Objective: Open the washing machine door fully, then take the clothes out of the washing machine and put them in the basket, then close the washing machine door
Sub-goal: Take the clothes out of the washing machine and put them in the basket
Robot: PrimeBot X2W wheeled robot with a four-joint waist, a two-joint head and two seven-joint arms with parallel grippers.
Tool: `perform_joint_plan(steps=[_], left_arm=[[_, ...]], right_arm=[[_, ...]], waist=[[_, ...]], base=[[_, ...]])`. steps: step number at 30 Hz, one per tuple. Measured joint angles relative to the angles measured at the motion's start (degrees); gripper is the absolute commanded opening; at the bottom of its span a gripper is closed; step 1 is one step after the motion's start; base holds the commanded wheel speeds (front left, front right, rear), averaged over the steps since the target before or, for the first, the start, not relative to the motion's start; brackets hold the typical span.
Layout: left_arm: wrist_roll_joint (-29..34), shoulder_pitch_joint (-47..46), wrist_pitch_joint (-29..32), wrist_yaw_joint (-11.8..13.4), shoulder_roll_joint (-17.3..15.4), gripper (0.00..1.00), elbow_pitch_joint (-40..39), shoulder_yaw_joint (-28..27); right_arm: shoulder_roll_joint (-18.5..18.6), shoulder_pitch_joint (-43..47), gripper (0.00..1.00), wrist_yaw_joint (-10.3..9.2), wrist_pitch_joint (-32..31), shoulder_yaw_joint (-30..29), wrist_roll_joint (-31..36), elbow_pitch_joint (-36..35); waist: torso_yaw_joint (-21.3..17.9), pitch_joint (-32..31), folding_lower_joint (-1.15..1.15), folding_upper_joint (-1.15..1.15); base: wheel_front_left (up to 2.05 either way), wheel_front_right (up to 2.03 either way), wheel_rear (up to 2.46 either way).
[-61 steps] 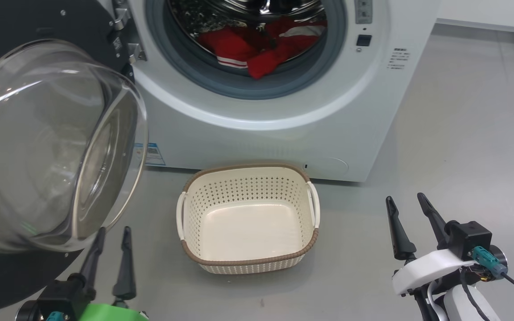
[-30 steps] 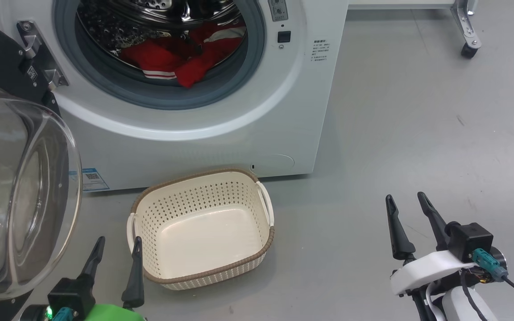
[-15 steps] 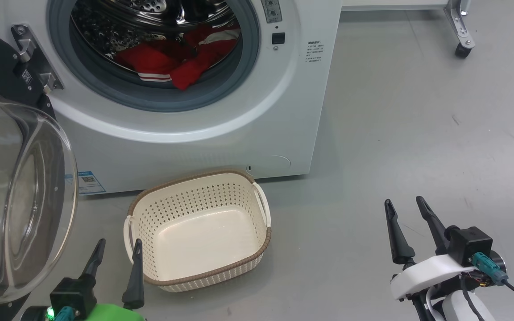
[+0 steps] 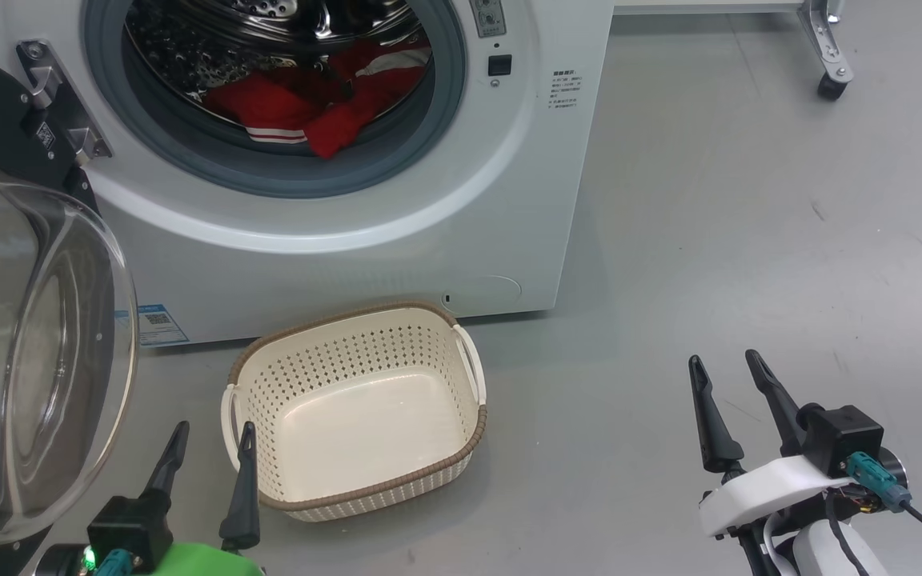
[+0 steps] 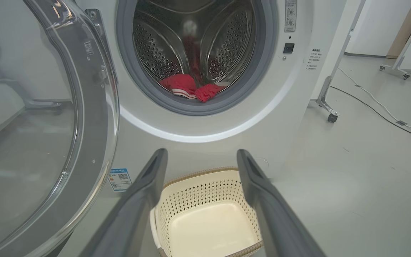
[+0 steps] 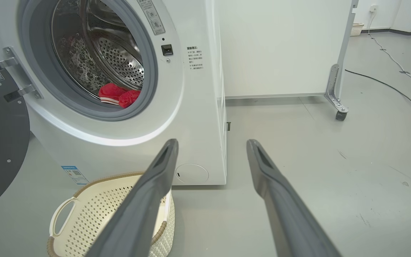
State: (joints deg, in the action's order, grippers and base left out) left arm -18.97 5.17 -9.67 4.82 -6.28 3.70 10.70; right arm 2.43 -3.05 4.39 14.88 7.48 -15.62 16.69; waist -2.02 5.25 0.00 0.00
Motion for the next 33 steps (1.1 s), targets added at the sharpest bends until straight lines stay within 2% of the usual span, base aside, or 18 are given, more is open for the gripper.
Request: perform_joint_plan(steps=[33], left_arm=[[0.0, -0.2, -0.1, 0.0, 0.2, 1.00, -0.1, 0.3]], right_arm=[[0.0, 0.0, 1.00, 0.00, 0.0, 0.3, 0.0, -0.2]], waist=[[0.3, 0.9, 0.00, 0.00]], base=[[0.71, -0.71, 0.00]])
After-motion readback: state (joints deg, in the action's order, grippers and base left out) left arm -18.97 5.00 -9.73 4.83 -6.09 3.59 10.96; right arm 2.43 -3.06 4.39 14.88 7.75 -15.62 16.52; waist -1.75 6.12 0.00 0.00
